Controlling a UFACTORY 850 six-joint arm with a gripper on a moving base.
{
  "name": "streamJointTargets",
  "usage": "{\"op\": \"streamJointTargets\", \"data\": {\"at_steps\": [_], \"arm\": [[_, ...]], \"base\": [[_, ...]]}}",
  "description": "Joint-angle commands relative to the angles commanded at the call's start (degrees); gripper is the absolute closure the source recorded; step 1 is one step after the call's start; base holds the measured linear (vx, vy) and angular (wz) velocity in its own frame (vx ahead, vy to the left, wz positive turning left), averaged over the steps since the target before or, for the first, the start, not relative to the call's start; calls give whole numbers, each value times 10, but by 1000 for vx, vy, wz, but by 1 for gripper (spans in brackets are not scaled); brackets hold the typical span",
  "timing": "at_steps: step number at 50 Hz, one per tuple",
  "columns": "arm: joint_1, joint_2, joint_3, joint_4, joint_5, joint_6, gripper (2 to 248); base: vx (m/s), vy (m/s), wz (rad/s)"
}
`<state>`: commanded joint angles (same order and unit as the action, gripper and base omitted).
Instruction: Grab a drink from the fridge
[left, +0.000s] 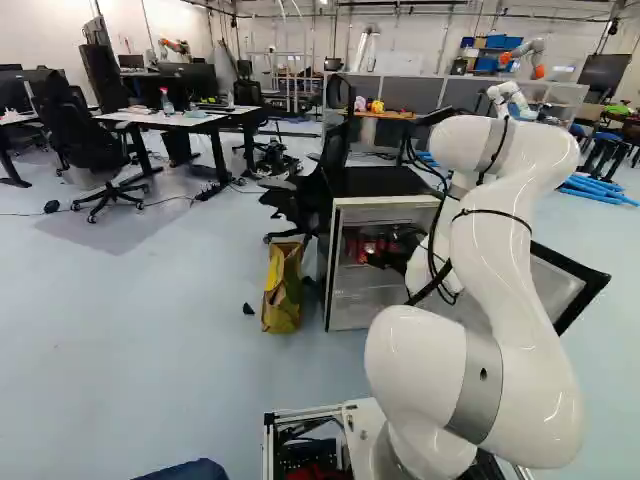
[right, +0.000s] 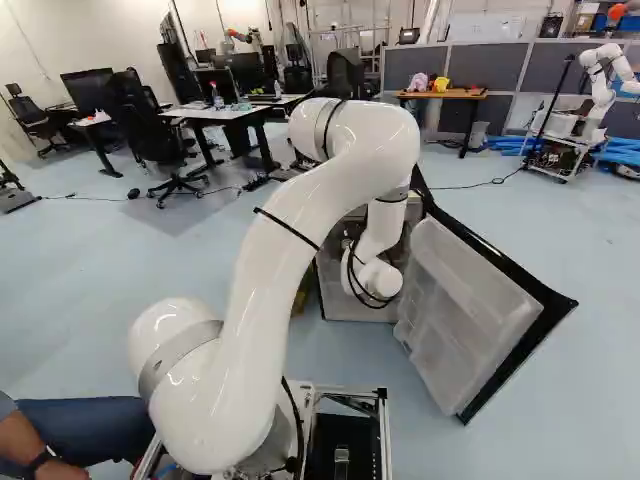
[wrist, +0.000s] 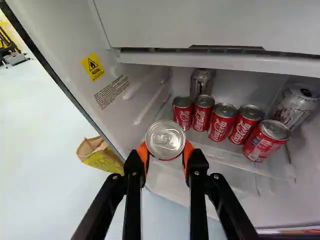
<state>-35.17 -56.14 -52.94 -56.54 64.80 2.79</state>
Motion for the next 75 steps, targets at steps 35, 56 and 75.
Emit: {"op": "streamJointTargets", "data": {"at_steps": [35,56,75], "arm": [[-30,101,102,0,-54,0,159],[-30,148,126,0,-101,0,159],[-30,190,148,0,-150,0,159]], "base": [[0,0,0],[0,0,0],[0,0,0]]}}
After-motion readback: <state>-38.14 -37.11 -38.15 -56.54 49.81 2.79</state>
